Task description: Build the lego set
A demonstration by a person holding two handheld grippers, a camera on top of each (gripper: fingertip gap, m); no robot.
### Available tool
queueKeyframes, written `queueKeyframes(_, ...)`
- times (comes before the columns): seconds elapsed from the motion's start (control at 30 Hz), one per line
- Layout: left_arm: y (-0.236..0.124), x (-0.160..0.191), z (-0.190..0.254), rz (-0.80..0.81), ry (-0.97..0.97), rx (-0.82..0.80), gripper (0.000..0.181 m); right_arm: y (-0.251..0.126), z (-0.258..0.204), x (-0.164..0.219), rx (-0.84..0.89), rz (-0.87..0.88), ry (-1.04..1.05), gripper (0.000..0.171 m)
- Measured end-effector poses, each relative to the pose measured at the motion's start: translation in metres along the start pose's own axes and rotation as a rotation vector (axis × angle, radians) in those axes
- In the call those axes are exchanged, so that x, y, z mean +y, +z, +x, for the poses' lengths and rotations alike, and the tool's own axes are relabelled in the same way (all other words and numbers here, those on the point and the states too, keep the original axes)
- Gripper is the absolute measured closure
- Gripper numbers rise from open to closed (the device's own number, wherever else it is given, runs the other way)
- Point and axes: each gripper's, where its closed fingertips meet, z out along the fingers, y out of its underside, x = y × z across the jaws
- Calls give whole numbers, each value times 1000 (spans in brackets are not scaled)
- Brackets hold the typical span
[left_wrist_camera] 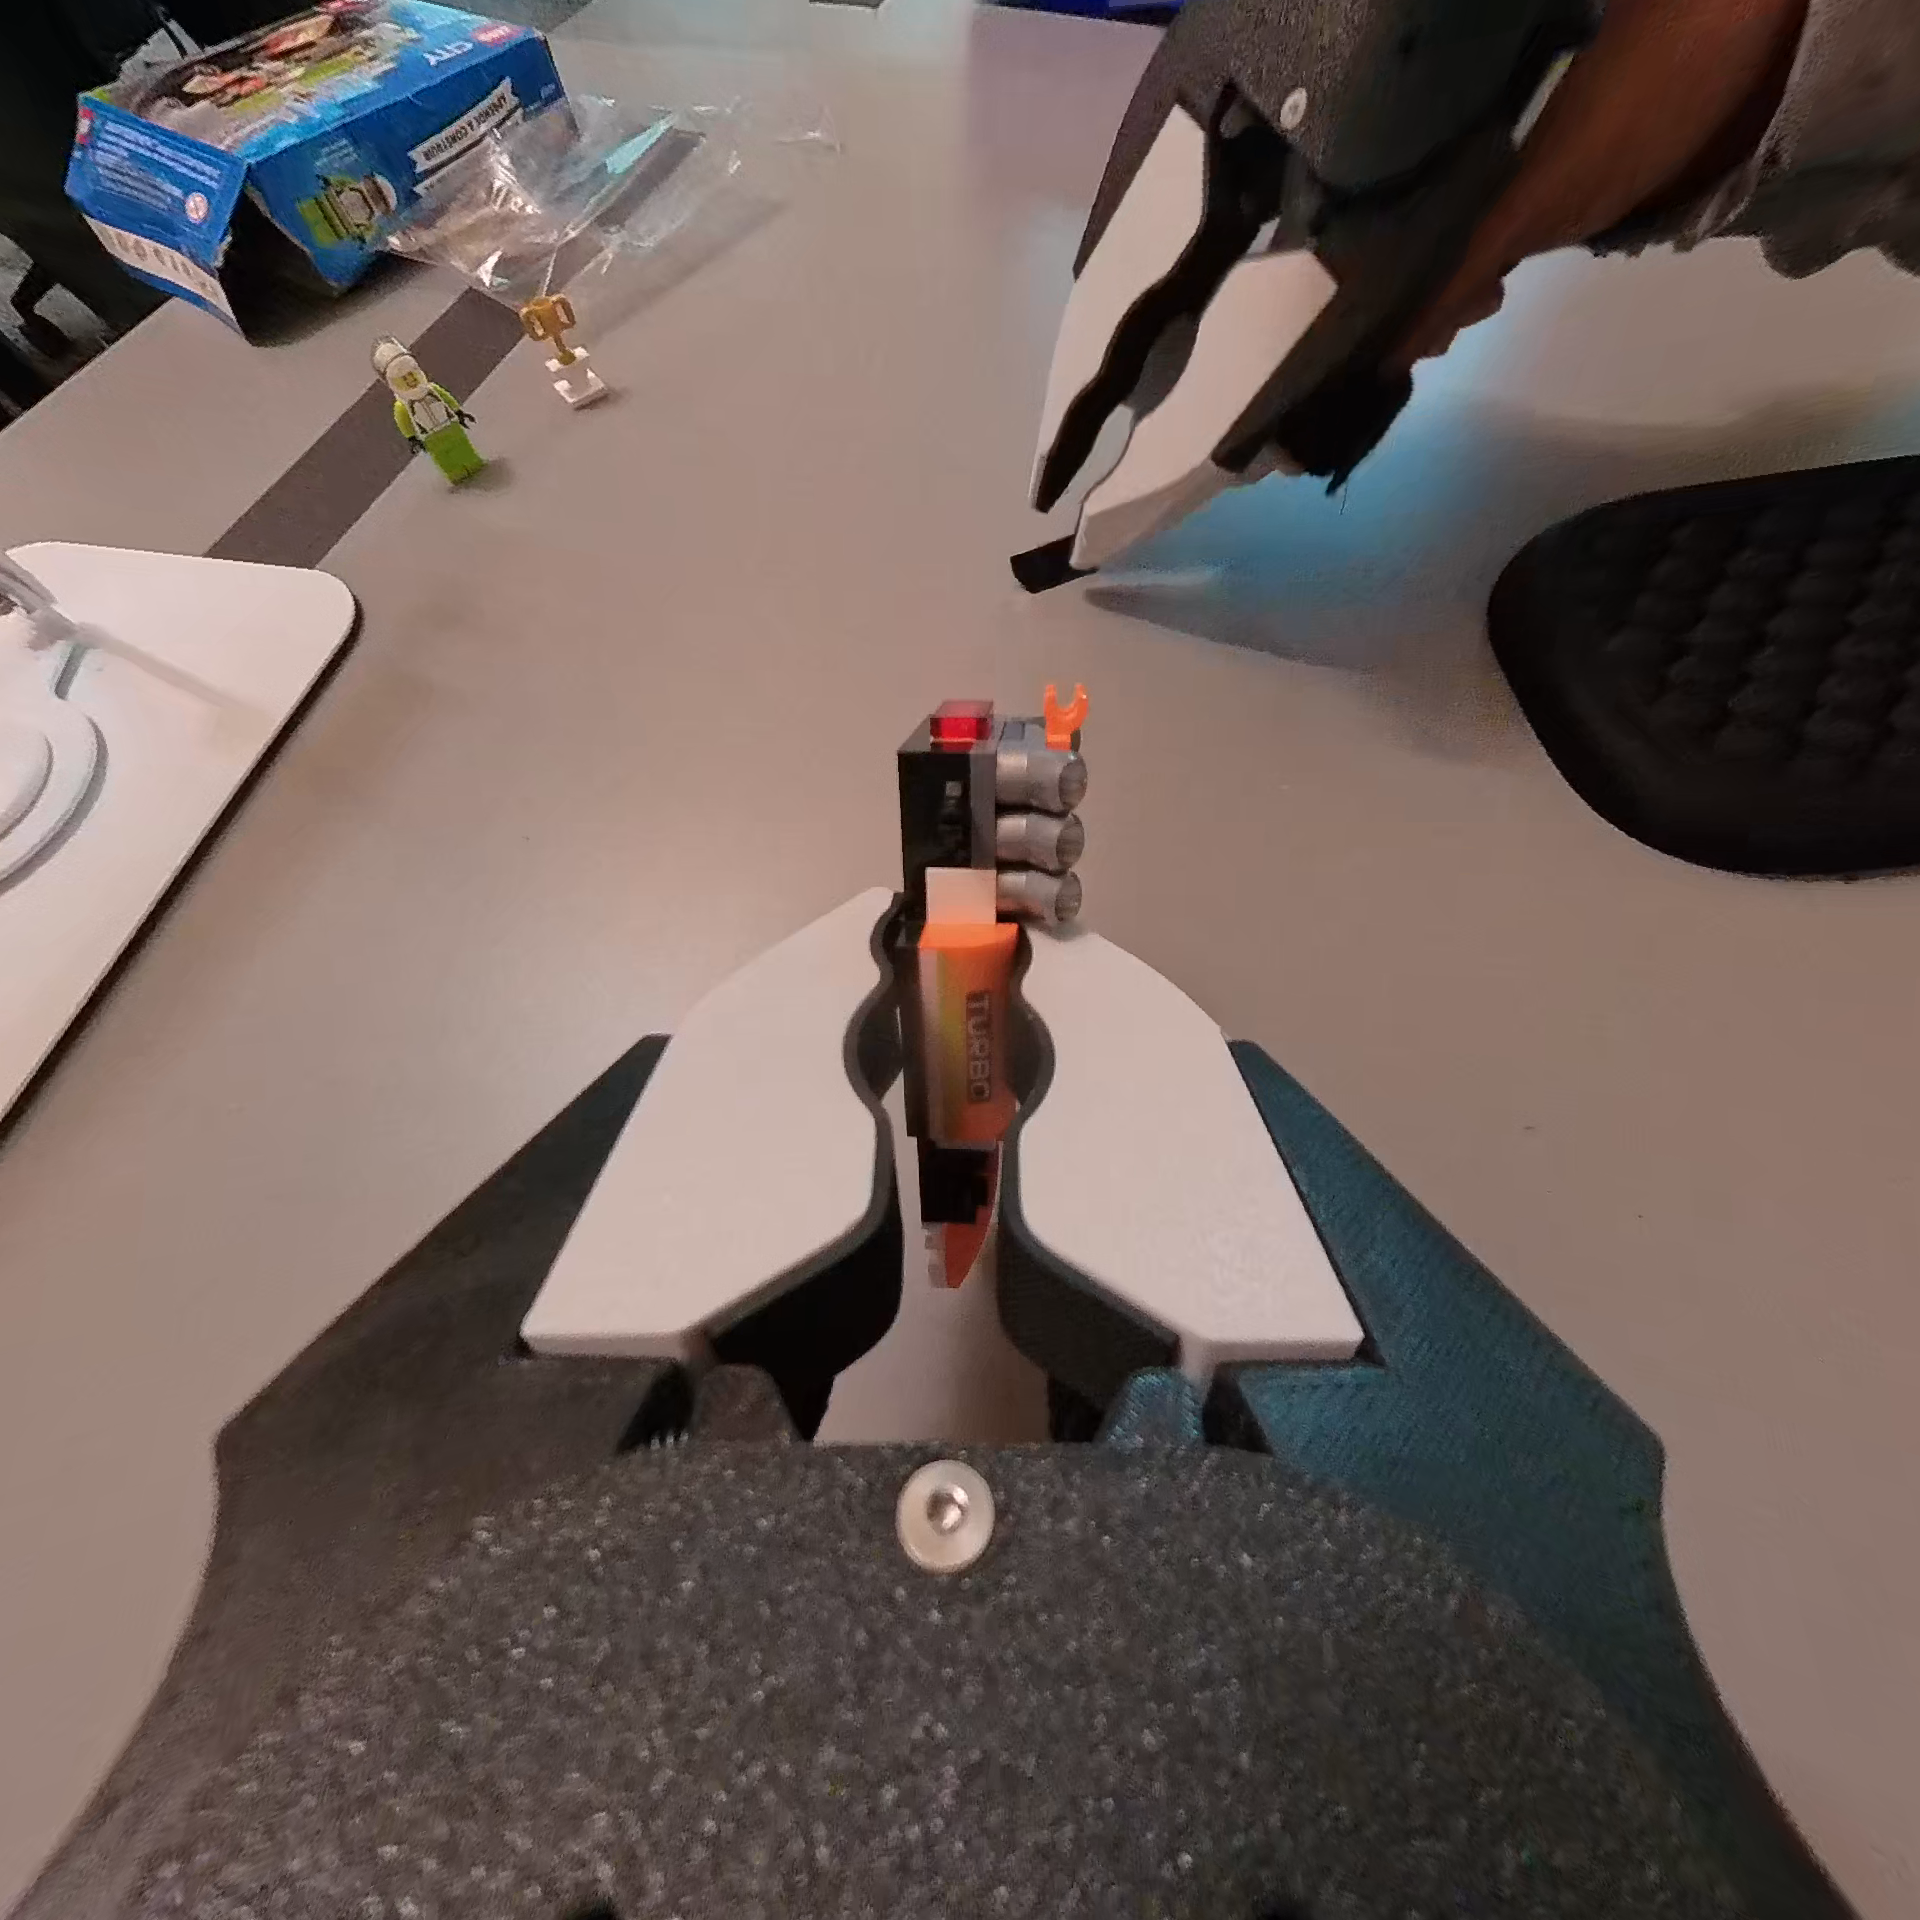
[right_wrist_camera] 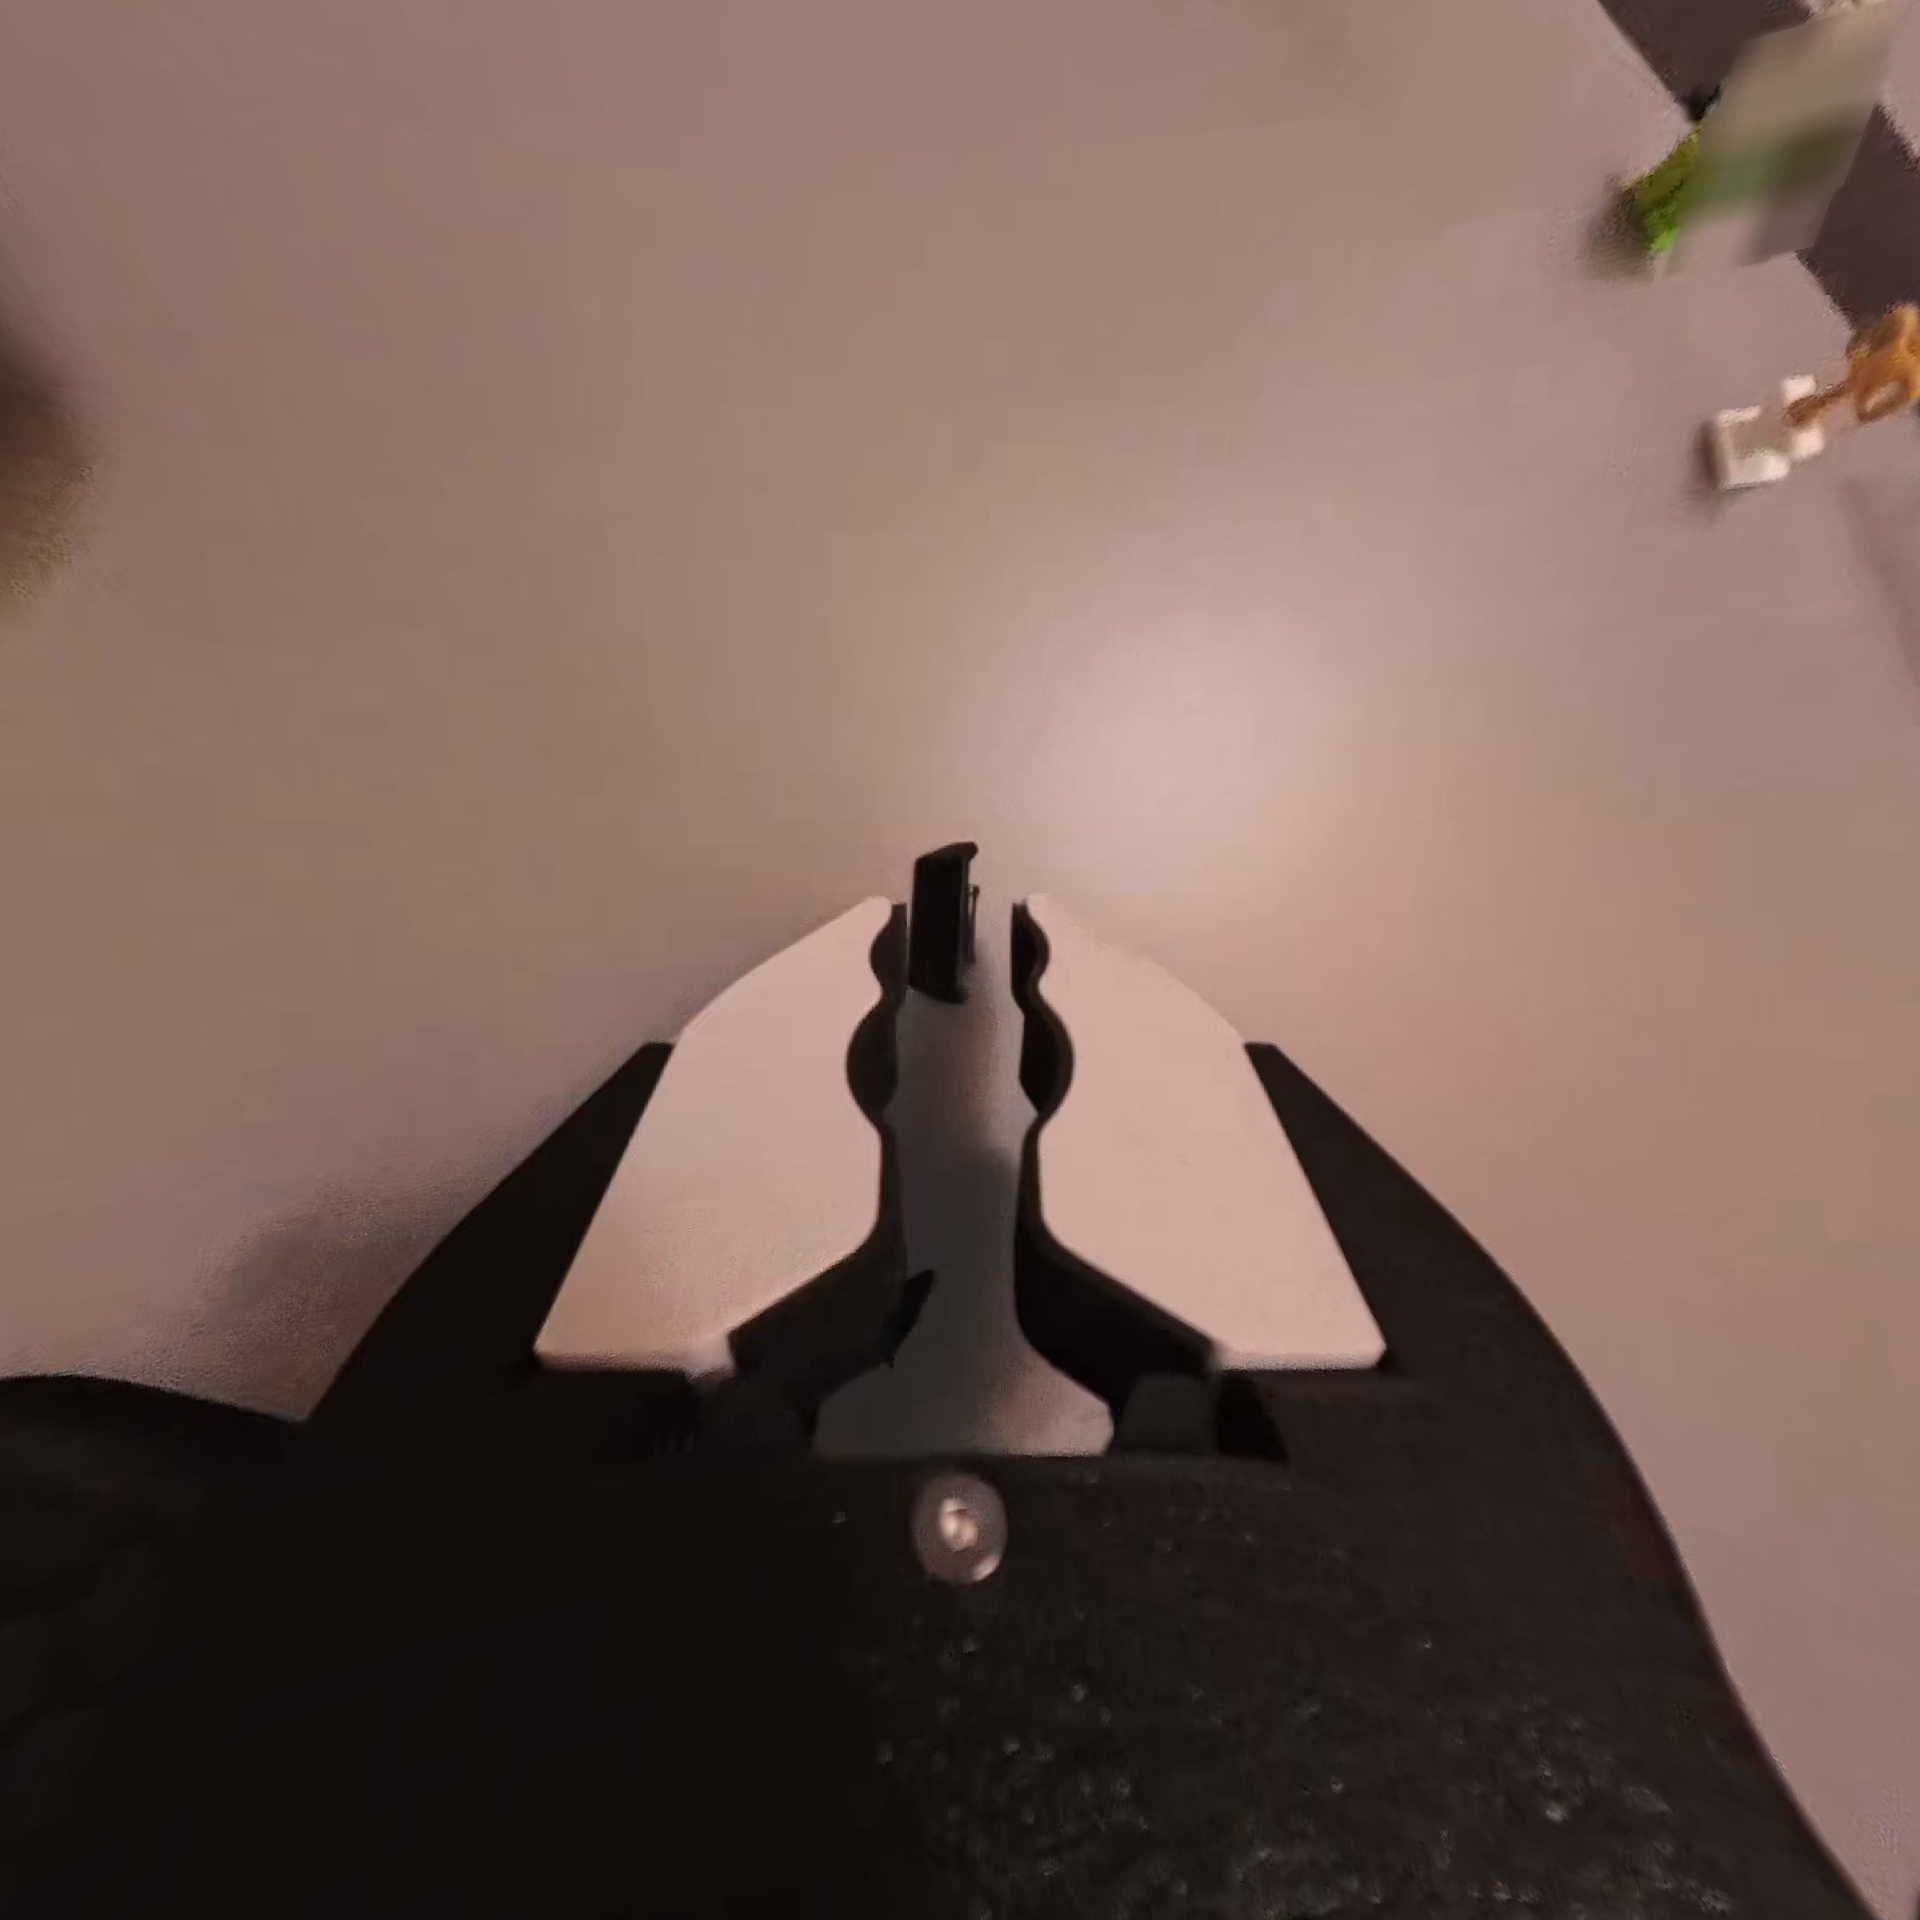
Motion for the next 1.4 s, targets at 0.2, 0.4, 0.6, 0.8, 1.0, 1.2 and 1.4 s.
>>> queueKeyframes(0.2,-2,-2,1,2,16,-10,167,9,-2,4,-56,-27,19,160)
queueKeyframes(0.4,-1,-1,0,-3,11,-6,167,-13,-47,-20,-542,66,252,169)
queueKeyframes(0.6,1,3,1,-17,8,6,167,-26,-108,-24,-923,-8,279,169)
queueKeyframes(0.8,2,6,0,-23,2,11,167,-1,-88,-15,-771,-83,164,167)
queueKeyframes(1.0,5,10,-1,-35,-5,16,166,14,-43,-21,-606,-60,127,164)
queueKeyframes(1.2,6,12,-2,-36,-12,22,167,19,-7,-28,-444,24,189,166)
queueKeyframes(1.4,7,11,0,-38,-7,24,167,1,-4,-36,-225,154,7,162)
